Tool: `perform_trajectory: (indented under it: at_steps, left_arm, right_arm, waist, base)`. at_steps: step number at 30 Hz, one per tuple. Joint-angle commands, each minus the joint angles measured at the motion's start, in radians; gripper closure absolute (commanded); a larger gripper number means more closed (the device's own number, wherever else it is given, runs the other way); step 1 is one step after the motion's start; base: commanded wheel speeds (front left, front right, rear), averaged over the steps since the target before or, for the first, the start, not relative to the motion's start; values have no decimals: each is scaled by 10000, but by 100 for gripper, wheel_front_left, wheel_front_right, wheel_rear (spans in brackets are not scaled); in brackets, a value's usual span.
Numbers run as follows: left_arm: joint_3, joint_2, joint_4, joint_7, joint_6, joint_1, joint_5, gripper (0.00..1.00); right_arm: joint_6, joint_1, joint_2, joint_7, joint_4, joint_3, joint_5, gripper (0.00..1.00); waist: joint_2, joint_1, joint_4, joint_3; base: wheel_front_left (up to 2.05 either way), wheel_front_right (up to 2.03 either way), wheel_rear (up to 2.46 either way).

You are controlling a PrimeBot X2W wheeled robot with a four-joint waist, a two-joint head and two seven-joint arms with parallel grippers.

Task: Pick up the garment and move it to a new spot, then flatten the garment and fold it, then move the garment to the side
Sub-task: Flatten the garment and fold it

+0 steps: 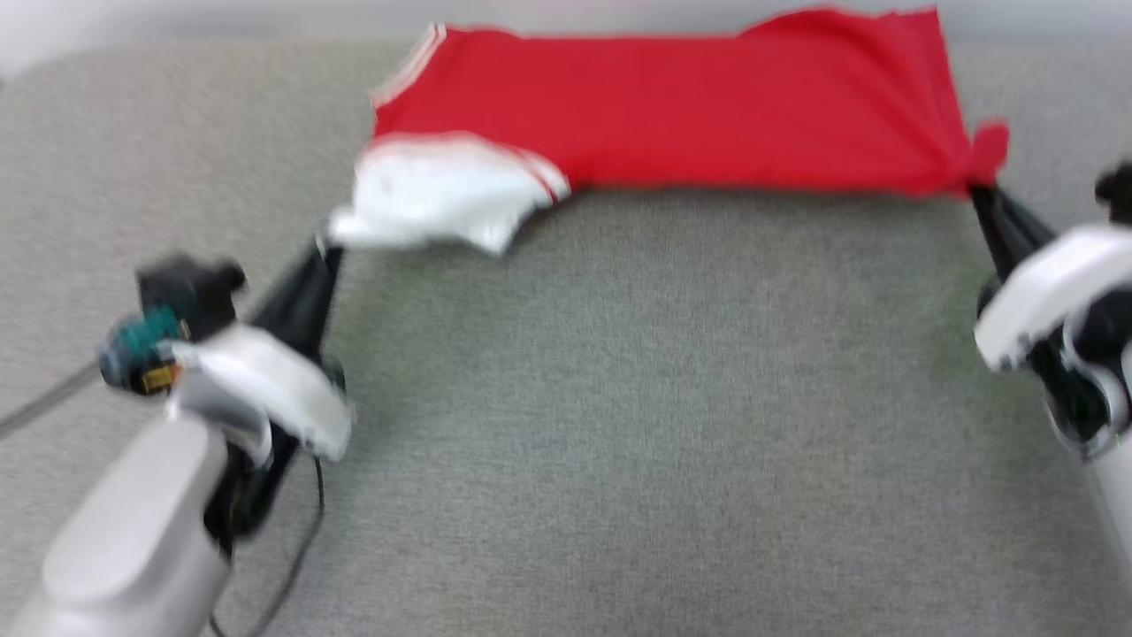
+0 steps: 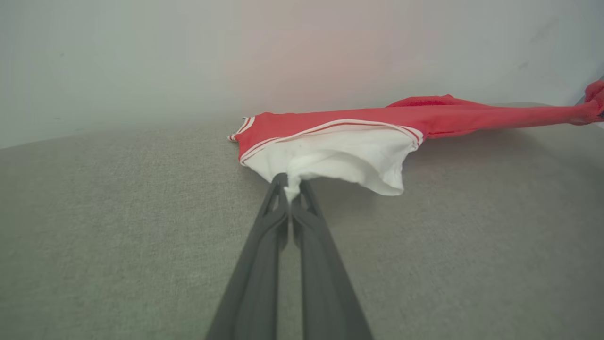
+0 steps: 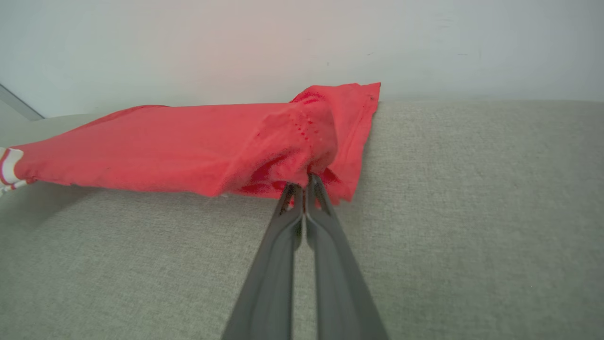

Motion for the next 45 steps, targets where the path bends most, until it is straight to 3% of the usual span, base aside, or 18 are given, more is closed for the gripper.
perform_trajectory:
  at_steps: [1,9,19,28,34,38,45]
  left_arm:
    - [-154,338,-550,108,105,918,-33,100]
    - [-485,1314,-2437,808,663,3537,-423,100]
    - [-930,2355,-4847,2060,1456,6353,-1457,100]
    - [-1256,3039,-6066,2634,1524,7784,-2185,100]
    - [-951,3199,-6301,2200,1413,7275,-1778,100]
    - [-564,3173,-6393,2051,1452,6571,-1589,100]
    - [-132,2943,-6168,2247,1130,4850,-1361,100]
  right_arm:
    - [-7,808,-252,-147,-252,-30,340,100]
    - [-5,3217,-733,-68,-1155,149,943,100]
    - [-7,6161,-1562,850,-2765,-54,1767,100]
    - [-7,8690,-1717,1700,-4532,-1249,2530,100]
    - [-5,8877,-1395,2332,-5691,-1833,2479,100]
    - [-5,8555,-1383,2589,-5973,-1931,2416,100]
    - [-5,7731,-1361,3211,-6009,-2004,2015,100]
  waist:
    - [0,1,271,-1055]
    - [0,1,508,-2018]
    - [0,1,543,-3031]
    - [0,1,488,-3270]
    - [0,1,170,-2952]
    - [0,1,65,-2594]
    - [0,1,-79,-1744]
  base:
    - [0,0,0]
    - [0,0,0]
    - [0,0,0]
    - [0,0,0]
    - [0,0,0]
    - [0,0,0]
    - [0,0,0]
